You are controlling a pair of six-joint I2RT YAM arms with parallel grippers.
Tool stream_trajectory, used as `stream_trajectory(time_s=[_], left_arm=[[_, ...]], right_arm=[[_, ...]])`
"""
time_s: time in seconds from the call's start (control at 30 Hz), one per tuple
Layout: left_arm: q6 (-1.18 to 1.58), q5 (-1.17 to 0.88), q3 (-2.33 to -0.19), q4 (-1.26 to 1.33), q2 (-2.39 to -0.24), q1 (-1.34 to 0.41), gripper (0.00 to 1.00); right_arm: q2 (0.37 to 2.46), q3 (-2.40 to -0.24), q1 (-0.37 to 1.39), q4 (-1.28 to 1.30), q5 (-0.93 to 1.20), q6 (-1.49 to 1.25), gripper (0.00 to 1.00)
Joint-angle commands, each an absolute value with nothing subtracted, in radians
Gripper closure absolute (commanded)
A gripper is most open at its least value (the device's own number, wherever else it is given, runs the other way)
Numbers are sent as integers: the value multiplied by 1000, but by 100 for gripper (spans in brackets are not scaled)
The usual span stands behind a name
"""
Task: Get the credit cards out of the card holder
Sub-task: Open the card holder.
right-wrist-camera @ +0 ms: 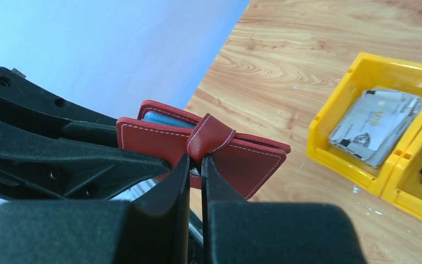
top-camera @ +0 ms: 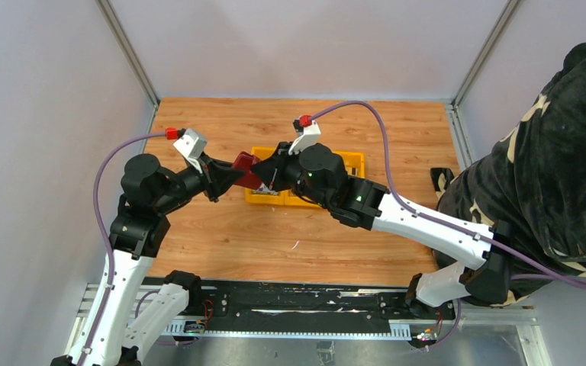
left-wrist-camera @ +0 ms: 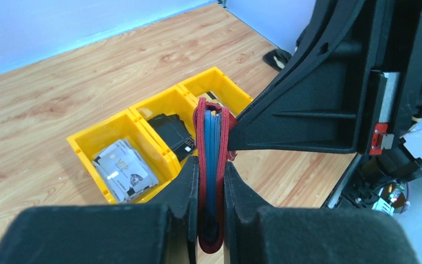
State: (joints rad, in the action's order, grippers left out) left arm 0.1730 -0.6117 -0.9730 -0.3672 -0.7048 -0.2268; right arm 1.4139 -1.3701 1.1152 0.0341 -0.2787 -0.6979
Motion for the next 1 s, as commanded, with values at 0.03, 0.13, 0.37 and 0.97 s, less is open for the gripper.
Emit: stream_trajectory(time_s=[0.03,0.13,0.37,0.97], left_arm=[[92,-649,-1055,-350,-660,-225,100],[65,-659,-1061,-362,-657,-225,100],[-26,-685,-1072,-396,-645,-225,100],[233,-912,-1183,-306,-708,-225,100]], right_arm=[[1348,-1251,1001,51,-253,-739,100],[1327,-1231,985,17,-195,-740,100],[1290,-1200,922,-37,64,-740,100],[997,-879,870,-469,518,-394,22]])
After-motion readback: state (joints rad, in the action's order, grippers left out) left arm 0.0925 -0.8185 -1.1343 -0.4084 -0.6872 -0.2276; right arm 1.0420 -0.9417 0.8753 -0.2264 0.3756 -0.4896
